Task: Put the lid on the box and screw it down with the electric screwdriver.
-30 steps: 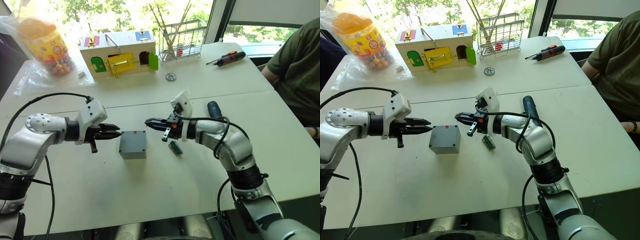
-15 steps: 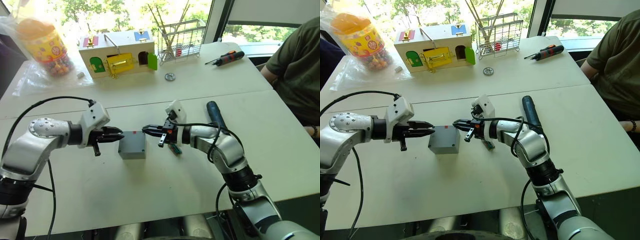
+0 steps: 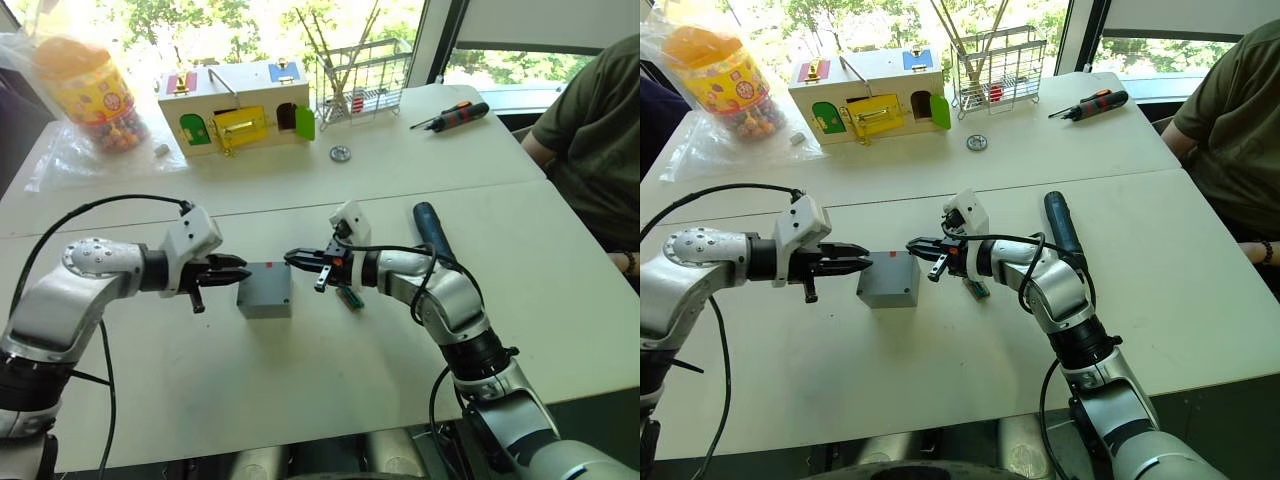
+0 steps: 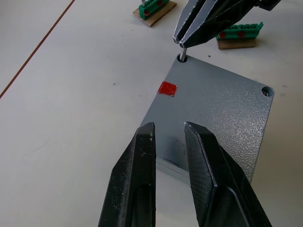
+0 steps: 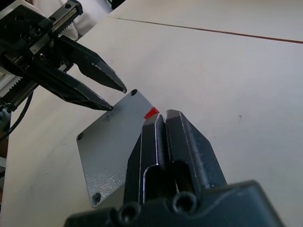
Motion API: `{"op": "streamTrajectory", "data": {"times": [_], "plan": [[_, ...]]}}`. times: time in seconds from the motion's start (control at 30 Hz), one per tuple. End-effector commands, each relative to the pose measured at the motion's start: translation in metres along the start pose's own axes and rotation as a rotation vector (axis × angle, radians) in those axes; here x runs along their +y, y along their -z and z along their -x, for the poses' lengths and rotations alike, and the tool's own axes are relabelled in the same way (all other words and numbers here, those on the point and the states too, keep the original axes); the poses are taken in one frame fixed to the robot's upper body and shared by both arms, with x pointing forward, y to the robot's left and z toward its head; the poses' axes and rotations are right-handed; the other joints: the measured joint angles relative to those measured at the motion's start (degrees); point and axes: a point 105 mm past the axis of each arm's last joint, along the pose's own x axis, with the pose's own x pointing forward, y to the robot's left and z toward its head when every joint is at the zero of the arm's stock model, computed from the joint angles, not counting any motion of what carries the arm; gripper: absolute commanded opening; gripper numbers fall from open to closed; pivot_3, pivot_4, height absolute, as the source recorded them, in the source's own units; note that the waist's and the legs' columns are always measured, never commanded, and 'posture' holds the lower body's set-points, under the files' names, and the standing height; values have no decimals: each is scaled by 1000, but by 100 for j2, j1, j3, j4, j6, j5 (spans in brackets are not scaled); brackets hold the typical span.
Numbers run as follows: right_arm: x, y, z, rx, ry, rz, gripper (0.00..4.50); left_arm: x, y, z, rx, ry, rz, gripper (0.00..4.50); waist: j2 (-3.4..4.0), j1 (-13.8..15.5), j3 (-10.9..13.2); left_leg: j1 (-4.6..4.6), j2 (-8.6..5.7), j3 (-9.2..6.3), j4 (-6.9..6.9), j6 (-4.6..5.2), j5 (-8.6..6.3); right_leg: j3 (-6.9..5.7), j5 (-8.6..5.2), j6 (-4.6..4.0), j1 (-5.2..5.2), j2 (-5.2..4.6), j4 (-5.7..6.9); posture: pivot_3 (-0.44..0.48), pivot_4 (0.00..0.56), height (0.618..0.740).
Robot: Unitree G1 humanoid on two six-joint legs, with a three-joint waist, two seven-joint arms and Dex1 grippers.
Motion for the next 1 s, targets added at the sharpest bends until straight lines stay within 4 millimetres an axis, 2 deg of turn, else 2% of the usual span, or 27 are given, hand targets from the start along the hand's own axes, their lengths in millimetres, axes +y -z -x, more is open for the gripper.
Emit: {"op": "streamTrajectory", "data": {"times": [0.03, 0.27, 0.3, 0.4, 0.53, 0.57, 0.67, 0.73, 0.83, 0.9, 1.0], "plan": [[4, -10, -3, -25, -22, 34, 71, 0, -9, 2, -22, -8, -38, 944, 0, -1, 0, 0, 0, 0, 0, 0, 0, 0, 0, 0, 0, 0, 0, 0, 150, 740], [6, -5, -12, -4, -42, 33, 71, 1, -11, -1, -31, -7, -39, 944, 0, -2, 0, 0, 0, 0, 0, 0, 0, 0, 0, 0, 0, 0, 1, 0, 150, 740], [5, -6, -13, -4, -41, 36, 298, 1, -11, -2, -32, -7, -39, 944, 0, -2, 0, 0, 0, 0, 0, 0, 0, 0, 0, 0, 0, 1, 1, 0, 150, 740], [4, -7, -12, -6, -38, 54, 1316, 0, -13, -2, -41, -6, -37, 944, 0, -4, 0, 0, 0, 0, 0, 0, 0, 0, 0, 0, -1, 1, 1, 0, 150, 740], [-1, -12, -6, -17, -16, 64, 3351, 0, -14, -3, -50, -5, -35, 944, 0, -4, 0, 0, 0, 0, 1, 0, 0, 0, 0, 0, 0, 0, 1, 0, 150, 740], [-3, -18, -1, -31, -1, 60, 3736, 1, -17, -3, -62, -4, -34, 944, 0, -3, 0, 0, 0, 0, 1, 0, 0, 0, 0, 0, 0, 0, 1, 0, 150, 740], [-13, -41, 17, -98, 55, 14, 3736, 1, -30, -3, -115, 6, -35, 944, 0, 22, 0, 0, -1, -1, 2, 0, 0, 0, 0, 0, 0, 0, 1, 0, 150, 740], [-20, -60, 42, -132, 78, -36, 3736, -3, -44, -4, -166, 36, -42, 944, 0, 41, 0, 0, -2, -2, 7, 0, 0, 0, 0, 0, 4, -2, 1, 0, 150, 740], [-27, -71, 79, -80, 112, -59, 3736, -11, -57, -10, -197, 96, -68, 944, 0, 68, 0, -1, -5, -3, 10, 1, -1, -2, 0, 0, 7, -5, 0, 0, 150, 740], [-44, -75, 106, -18, 232, -37, 3736, -17, -63, -15, -211, 134, -97, 944, 0, 83, 0, -1, -6, -2, 8, 2, -1, -2, 0, 0, 8, -6, -3, 0, 150, 740], [-63, -76, 142, 100, 353, -11, 4468, -26, -74, -25, -242, 190, -143, 944, 1, 132, 0, -1, -3, 4, 5, 2, -1, 0, 0, 0, 6, -4, -5, 0, 150, 740]]}}
